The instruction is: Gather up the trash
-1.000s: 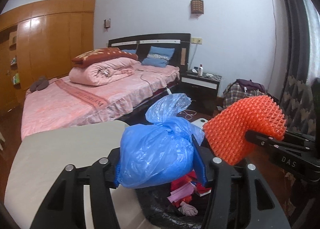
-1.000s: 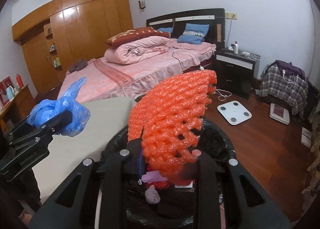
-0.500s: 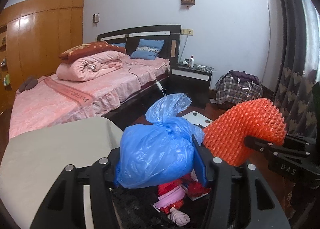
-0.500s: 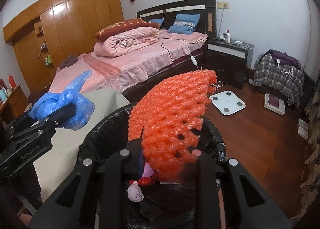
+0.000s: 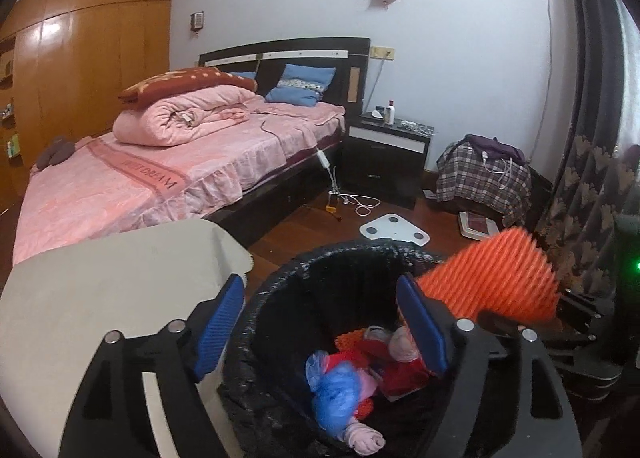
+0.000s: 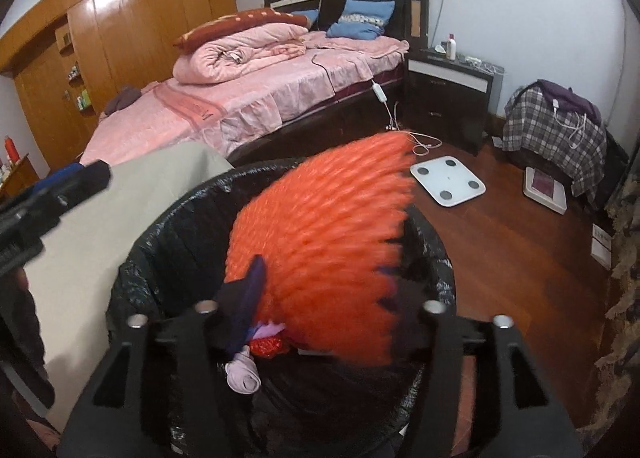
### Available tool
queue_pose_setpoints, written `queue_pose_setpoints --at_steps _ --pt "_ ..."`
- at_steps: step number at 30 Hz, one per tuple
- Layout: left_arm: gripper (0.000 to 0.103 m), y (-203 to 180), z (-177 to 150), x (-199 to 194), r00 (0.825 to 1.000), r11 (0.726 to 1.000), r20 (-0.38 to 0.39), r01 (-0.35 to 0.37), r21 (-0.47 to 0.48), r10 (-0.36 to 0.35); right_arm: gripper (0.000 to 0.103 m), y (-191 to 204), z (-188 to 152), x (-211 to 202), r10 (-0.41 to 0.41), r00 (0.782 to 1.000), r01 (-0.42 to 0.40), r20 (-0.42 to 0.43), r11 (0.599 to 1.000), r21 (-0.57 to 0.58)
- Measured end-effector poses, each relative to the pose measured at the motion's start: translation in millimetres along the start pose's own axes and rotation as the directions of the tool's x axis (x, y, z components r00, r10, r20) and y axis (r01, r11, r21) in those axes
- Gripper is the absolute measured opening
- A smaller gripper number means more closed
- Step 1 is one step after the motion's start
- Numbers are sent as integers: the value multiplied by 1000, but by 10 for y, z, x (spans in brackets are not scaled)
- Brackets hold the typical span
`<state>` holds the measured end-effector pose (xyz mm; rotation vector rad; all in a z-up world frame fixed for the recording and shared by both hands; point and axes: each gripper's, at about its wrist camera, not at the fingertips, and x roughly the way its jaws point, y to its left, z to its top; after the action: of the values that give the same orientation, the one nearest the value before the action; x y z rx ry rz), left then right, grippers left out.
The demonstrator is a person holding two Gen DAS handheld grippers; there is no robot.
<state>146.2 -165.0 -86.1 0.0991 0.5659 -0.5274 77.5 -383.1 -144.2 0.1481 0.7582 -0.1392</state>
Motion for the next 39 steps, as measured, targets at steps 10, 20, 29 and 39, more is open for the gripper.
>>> queue_pose_setpoints --at_steps 10,20,29,39 --pt "87 265 24 -243 998 998 32 -57 -28 58 90 58 -52 -109 -13 1000 13 21 1000 -11" --pt "97 427 -17 -680 991 993 66 -114 -37 116 95 271 57 -508 21 998 -19 66 1000 -23" --pt "97 514 -72 -1132 986 990 87 -136 -43 139 98 610 165 -1063 93 986 -84 135 994 -67" --pt "97 559 -96 -1536 978 984 104 -175 -44 179 98 906 249 -1523 153 974 -134 169 984 -114"
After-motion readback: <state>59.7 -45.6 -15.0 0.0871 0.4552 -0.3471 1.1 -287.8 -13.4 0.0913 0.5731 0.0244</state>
